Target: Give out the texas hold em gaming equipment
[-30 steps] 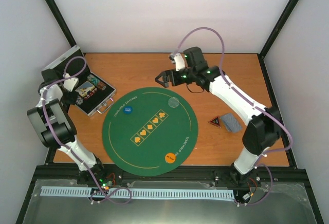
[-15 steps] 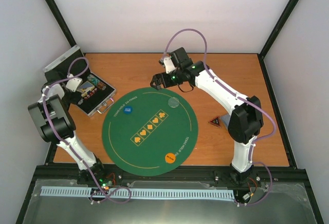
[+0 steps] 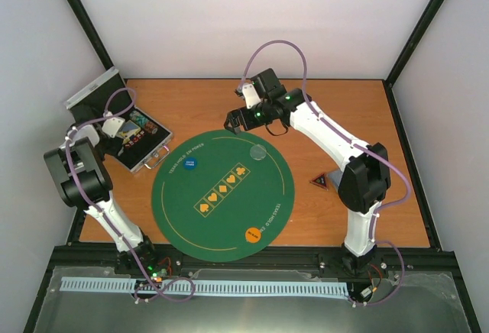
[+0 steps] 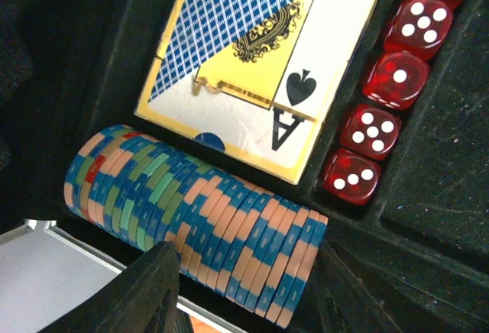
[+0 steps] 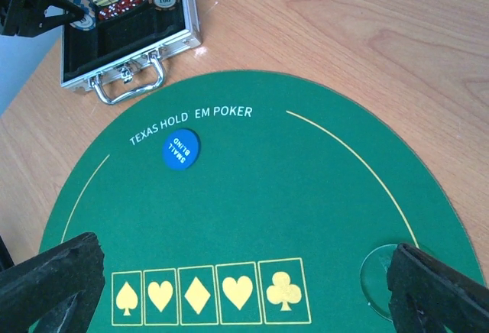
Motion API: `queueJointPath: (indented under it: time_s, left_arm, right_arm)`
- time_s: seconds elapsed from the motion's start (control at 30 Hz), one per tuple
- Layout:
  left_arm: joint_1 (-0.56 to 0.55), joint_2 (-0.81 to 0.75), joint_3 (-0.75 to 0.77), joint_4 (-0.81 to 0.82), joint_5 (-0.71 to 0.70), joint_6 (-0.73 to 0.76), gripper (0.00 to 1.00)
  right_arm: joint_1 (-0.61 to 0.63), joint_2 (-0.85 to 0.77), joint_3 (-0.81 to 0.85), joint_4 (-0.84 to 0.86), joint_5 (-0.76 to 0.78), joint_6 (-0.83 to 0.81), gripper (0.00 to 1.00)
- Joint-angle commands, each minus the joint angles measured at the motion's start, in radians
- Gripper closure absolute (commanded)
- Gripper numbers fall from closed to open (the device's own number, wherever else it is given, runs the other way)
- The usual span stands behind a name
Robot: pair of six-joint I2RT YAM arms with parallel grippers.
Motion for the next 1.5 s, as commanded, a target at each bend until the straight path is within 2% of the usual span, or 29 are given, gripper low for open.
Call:
queueJointPath:
  time_s: [0.0,0.3,0.4,0.6,0.73,0.9,1.47]
  left_arm:
    - [-0.005,0.0,-0.016,0.007,-0.003,0.007,0.5]
    - [-0.021,-0.064,-0.078,-0.017,0.058,0.022,0.5]
    - [-0.021,-0.059,-0.085,0.003,0.038,0.025,0.5]
    - [-0.021,-0.008,-0.017,0.008,-0.006,0.009,0.45]
    - [-0.023,0.035,0.048,-0.053,0.034,0.009,0.45]
    - [-0.023,0.057,0.055,-0.087,0.07,0.039,0.44]
    - [-0.031,-0.021,-0.052,-0.114,0.088,0.085,0.45]
  right_arm:
    - [0.008,0.023,0.025,-0.03,0.014,-0.028,0.0]
    - [0.008,0.018,0.007,-0.041,0.025,-0.037,0.0]
    - [0.008,0.016,0.006,-0.042,0.025,-0.038,0.0]
    - [0.008,0.012,-0.01,-0.046,0.036,-0.045,0.0]
    - [0.008,0.01,-0.016,-0.05,0.05,-0.048,0.0]
    - [0.008,0.009,-0.018,-0.06,0.072,-0.056,0.0]
    - [0.008,0.013,-0.026,-0.073,0.084,-0.057,0.0]
